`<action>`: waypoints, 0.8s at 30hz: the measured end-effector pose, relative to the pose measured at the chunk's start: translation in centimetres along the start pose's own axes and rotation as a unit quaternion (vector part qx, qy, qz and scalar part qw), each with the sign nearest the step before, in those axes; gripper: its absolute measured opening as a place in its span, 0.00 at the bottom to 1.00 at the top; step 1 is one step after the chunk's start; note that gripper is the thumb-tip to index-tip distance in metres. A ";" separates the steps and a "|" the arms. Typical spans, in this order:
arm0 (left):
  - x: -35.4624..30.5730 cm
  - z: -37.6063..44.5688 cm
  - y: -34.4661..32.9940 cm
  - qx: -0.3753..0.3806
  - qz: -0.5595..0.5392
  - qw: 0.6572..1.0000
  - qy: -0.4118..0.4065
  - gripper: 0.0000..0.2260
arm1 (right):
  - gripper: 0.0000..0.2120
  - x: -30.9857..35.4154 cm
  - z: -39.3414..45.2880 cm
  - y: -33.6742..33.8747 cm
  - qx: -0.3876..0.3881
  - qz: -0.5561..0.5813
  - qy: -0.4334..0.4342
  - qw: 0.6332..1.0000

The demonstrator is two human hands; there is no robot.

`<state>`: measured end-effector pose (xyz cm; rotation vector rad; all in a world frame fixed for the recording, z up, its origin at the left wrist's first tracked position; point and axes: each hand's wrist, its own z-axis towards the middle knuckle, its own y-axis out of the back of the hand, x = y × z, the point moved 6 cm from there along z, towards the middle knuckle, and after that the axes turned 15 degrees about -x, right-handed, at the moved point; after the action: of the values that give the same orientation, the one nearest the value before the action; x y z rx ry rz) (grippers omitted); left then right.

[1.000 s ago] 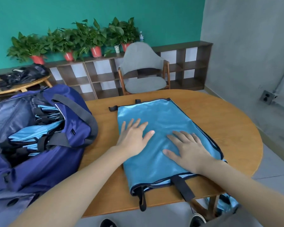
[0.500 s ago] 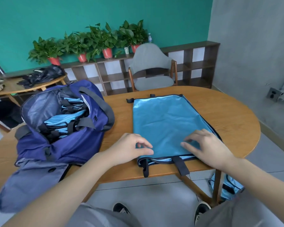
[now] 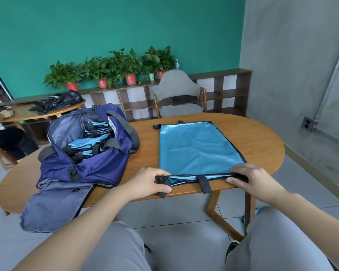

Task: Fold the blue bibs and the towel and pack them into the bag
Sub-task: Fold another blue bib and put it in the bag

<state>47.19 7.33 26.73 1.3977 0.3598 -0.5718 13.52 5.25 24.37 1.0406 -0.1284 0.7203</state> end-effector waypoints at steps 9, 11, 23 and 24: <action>0.6 -0.1 0.2 0.025 0.079 0.996 -0.033 0.16 | 0.34 -0.3 -0.4 -0.3 0.031 -0.017 -0.017 0.999; 0.9 -0.1 0.2 0.032 0.052 0.998 -0.016 0.16 | 0.35 -0.7 -0.5 -0.5 0.032 -0.021 -0.023 0.999; 1.9 0.6 -0.6 -0.019 -0.011 1.000 -0.017 0.21 | 0.23 6.1 0.0 -0.8 -0.086 -0.020 0.086 0.992; 1.9 0.7 -0.6 -0.023 -0.017 0.999 -0.025 0.20 | 0.22 8.1 0.0 -1.7 -0.082 0.000 0.109 0.991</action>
<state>48.33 6.26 25.30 1.3326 0.3557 -0.6208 20.72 8.60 26.55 0.8003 0.0008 0.8047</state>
